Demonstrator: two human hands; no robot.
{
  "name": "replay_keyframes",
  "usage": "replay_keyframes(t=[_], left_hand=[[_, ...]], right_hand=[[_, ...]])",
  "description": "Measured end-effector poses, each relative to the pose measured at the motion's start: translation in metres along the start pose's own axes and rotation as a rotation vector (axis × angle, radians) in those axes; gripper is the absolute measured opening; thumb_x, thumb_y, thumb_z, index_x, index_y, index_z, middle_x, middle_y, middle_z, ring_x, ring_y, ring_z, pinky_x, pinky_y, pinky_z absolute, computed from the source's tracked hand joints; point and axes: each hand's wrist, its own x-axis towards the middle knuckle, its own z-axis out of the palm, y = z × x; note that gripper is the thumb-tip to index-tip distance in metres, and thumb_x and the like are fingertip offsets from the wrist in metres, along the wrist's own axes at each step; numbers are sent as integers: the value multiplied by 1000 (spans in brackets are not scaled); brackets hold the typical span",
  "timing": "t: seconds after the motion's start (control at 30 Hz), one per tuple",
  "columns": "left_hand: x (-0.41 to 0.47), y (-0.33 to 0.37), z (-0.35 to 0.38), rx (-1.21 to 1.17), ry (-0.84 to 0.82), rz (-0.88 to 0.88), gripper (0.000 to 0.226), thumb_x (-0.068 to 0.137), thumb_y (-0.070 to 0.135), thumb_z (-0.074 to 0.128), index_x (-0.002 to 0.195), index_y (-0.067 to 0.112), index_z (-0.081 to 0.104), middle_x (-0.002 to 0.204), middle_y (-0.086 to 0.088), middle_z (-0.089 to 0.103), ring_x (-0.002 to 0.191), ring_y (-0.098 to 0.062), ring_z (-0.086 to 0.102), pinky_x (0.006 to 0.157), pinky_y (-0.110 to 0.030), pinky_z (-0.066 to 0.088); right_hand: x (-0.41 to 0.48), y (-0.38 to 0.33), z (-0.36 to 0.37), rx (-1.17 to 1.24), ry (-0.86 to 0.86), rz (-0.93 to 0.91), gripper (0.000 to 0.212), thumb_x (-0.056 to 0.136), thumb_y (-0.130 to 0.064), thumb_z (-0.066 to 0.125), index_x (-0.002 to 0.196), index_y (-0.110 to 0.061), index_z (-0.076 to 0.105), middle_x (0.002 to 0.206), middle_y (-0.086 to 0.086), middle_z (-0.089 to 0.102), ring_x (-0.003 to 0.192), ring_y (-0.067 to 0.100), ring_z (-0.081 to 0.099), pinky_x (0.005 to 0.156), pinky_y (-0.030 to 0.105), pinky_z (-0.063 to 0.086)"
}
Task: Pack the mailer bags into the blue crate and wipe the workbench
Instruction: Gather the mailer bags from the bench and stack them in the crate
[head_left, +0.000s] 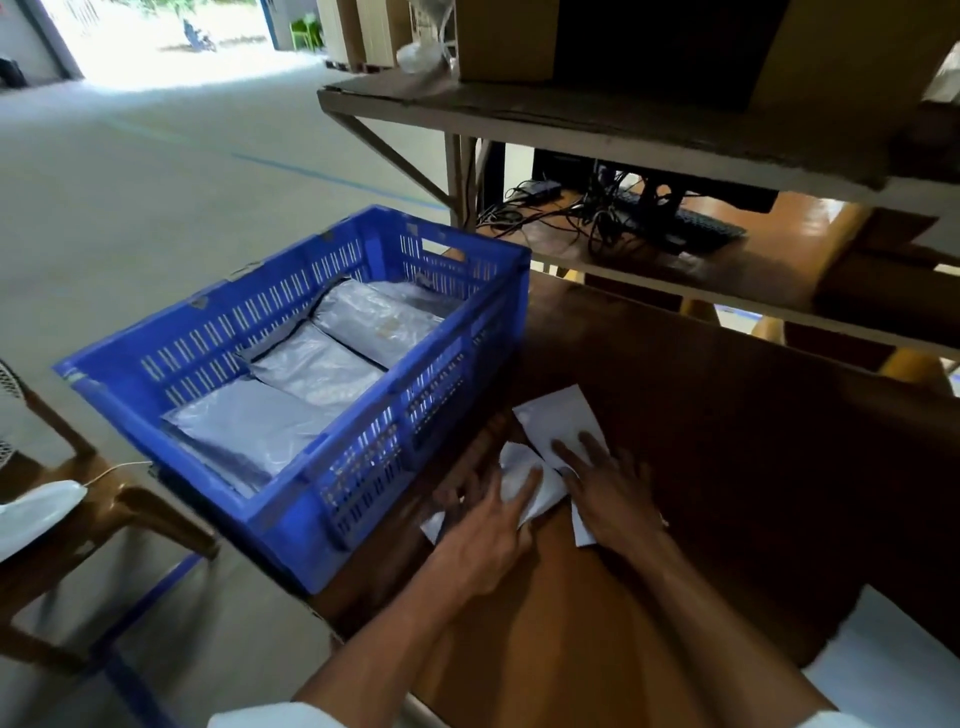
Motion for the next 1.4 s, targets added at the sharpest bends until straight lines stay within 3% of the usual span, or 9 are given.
replay_keyframes(t=[0.13, 0.27, 0.37, 0.47, 0.67, 0.93, 1.07, 1.23, 1.4], left_hand=[[0, 25, -63, -46, 183, -84, 73, 103, 45, 34, 159, 40, -12, 165, -19, 8, 136, -45, 29, 105, -60, 33], [11, 28, -179, -203, 500, -82, 69, 104, 42, 29, 161, 34, -9, 164, -18, 4, 141, -46, 20, 107, -68, 32], [25, -3, -245, -76, 722, -71, 49, 103, 29, 49, 148, 13, 40, 168, -22, 2, 147, -54, 13, 107, -71, 31], [43, -57, -270, 316, 627, -95, 16, 100, 17, 57, 112, 6, 60, 167, -25, -8, 146, -60, 5, 96, -71, 38], [84, -134, -258, 296, 295, -417, 28, 95, 18, 59, 123, 13, 60, 166, -16, -2, 140, -60, 11, 89, -70, 49], [159, -180, -221, 134, 208, -576, 53, 99, 37, 46, 146, 12, 43, 162, -13, 14, 140, -47, 23, 78, -54, 48], [187, -200, -196, 86, 95, -573, 59, 101, 43, 35, 152, 13, 35, 160, -29, 14, 138, -58, 29, 87, -59, 48], [177, -206, -173, 116, 22, -620, 79, 95, 69, 19, 161, 25, 18, 166, -26, 9, 146, -51, 20, 105, -60, 31], [157, -200, -160, 14, 47, -605, 81, 100, 70, 15, 163, 23, -4, 168, -21, -10, 153, -49, -3, 121, -65, 6]], right_hand=[[5, -3, -37, 178, 206, 38, 56, 105, -39, 31, 154, -54, 7, 168, -3, 10, 141, 40, 26, 113, 58, 24], [35, -19, -120, 312, 585, -90, 52, 103, -48, 12, 155, -49, 17, 166, -3, 20, 143, 36, 33, 113, 46, 22], [63, -51, -183, 309, 811, -221, 51, 106, -49, 18, 155, -42, 28, 163, -5, 29, 137, 31, 38, 105, 35, 25], [96, -92, -221, 306, 864, -397, 47, 107, -44, 27, 151, -35, 41, 159, 0, 39, 130, 27, 40, 104, 38, 31], [173, -151, -239, 129, 579, -600, 43, 108, -32, 32, 150, -30, 43, 154, 2, 45, 133, 22, 42, 109, 40, 17], [279, -187, -197, -198, 292, -649, 61, 97, -54, 14, 138, -33, 55, 134, 0, 64, 109, 37, 60, 97, 53, 41], [307, -189, -167, -332, 192, -737, 50, 104, -39, 29, 146, -21, 50, 149, 9, 50, 130, 40, 49, 104, 56, 39], [314, -185, -147, -358, -434, -420, 61, 103, -60, 23, 157, -45, -1, 168, -2, -4, 155, 33, 3, 123, 56, 3], [306, -179, -147, -281, -620, -281, 61, 102, -62, 32, 154, -54, 1, 168, -6, -9, 154, 30, 1, 122, 54, 5]])
